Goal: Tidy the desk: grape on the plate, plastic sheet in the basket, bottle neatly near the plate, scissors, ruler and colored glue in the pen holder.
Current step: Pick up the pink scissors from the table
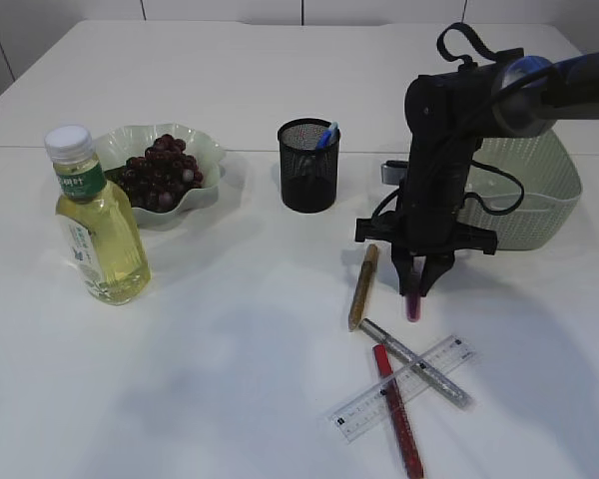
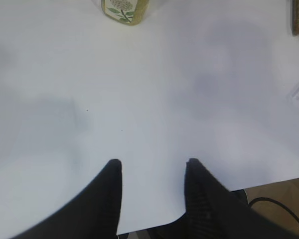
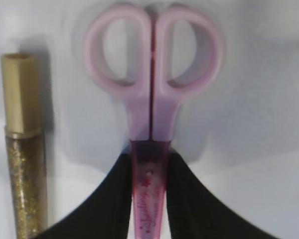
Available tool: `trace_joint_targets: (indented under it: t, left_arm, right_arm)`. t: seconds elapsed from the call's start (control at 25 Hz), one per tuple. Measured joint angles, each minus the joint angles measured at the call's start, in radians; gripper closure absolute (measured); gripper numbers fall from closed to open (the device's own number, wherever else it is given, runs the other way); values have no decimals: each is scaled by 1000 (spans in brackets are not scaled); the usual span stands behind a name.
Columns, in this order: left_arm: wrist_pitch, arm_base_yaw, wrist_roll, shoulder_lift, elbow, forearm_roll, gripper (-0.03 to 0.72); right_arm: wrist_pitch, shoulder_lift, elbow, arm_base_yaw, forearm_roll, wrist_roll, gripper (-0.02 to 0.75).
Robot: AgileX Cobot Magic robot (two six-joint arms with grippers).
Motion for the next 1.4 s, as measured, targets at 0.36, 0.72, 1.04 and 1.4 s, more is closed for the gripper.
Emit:
trace_joint_targets:
  t: [0.36, 0.72, 1.04, 1.4]
  left_arm:
    - [0, 0, 0, 0, 0, 0, 379]
    - [0, 0, 0, 0, 0, 2, 379]
    - [-14, 0, 0, 0, 0, 4, 379]
    - [-25, 0, 0, 0, 0, 7, 379]
  right_arm:
    - [17, 0, -4, 0, 0, -93, 556]
    - [33, 0, -61, 2, -17, -182, 556]
    - [40, -11, -74, 10, -43, -207, 556]
    - [-21, -96, -74, 36, -95, -236, 556]
